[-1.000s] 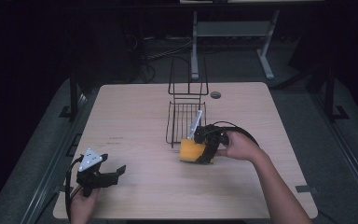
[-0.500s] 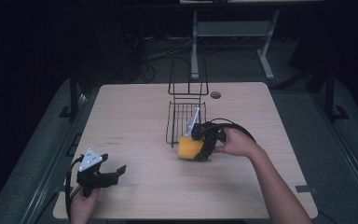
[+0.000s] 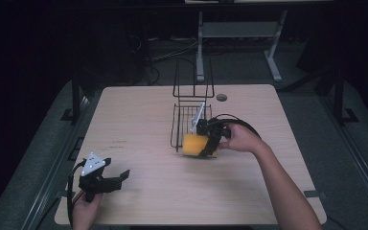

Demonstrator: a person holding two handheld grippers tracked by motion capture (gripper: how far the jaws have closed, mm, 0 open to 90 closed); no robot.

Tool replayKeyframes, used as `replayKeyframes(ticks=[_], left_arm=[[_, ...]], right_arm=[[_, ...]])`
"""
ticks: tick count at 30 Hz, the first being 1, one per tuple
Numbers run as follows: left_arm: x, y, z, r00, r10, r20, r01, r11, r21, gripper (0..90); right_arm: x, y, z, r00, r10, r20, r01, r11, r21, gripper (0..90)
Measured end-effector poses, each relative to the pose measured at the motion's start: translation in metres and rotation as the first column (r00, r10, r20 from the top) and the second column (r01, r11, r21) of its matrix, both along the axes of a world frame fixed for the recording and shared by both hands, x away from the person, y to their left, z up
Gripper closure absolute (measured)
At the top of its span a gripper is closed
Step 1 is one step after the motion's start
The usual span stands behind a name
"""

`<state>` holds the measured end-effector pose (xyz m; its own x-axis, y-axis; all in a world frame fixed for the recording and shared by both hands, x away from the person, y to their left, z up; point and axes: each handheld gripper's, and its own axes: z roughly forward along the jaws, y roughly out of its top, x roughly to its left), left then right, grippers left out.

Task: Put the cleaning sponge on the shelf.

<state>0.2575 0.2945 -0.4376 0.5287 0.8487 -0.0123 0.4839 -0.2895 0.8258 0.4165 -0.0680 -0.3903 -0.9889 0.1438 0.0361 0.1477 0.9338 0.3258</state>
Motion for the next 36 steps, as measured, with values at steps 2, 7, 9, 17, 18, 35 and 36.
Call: replayKeyframes(ticks=[2, 7, 9, 17, 18, 35, 36], left_arm=[[0.0, -0.001, 0.0, 1.0, -0.002, 0.004, 0.002, 1.0, 0.003, 14.1], [0.0, -0.002, 0.0, 1.0, -0.006, 0.006, 0.006, 0.9999, 0.01, 14.1], [0.0, -0.002, 0.0, 1.0, -0.005, 0.005, 0.005, 0.9999, 0.01, 14.1], [0.0, -0.003, 0.0, 1.0, -0.005, 0.005, 0.005, 0.9999, 0.01, 14.1], [0.0, -0.003, 0.0, 1.0, -0.005, 0.005, 0.005, 0.9999, 0.01, 14.1], [-0.001, -0.004, 0.001, 0.9999, -0.009, 0.007, 0.009, 0.9998, 0.02, 14.1], [-0.001, -0.004, 0.0, 0.9999, -0.009, 0.01, 0.009, 0.9998, 0.019, 14.1]], right_arm=[[0.002, 0.002, 0.0, 1.0, 0.001, -0.001, -0.001, 1.0, -0.002, 21.5], [0.006, 0.001, -0.001, 0.9999, -0.005, -0.009, 0.005, 1.0, 0.025, 21.5], [0.008, 0.001, 0.0, 1.0, -0.001, -0.008, 0.001, 0.999, 0.038, 21.6], [0.014, 0.005, 0.002, 0.9999, -0.005, -0.013, 0.005, 1.0, 0.024, 21.6], [0.014, 0.005, 0.002, 0.9999, -0.005, -0.013, 0.005, 1.0, 0.024, 21.6], [0.04, 0.019, 0.003, 0.9993, -0.019, -0.032, 0.019, 1.0, -0.001, 21.6], [0.044, 0.02, 0.003, 0.9992, -0.022, -0.035, 0.022, 1.0, 0.004, 21.6]])
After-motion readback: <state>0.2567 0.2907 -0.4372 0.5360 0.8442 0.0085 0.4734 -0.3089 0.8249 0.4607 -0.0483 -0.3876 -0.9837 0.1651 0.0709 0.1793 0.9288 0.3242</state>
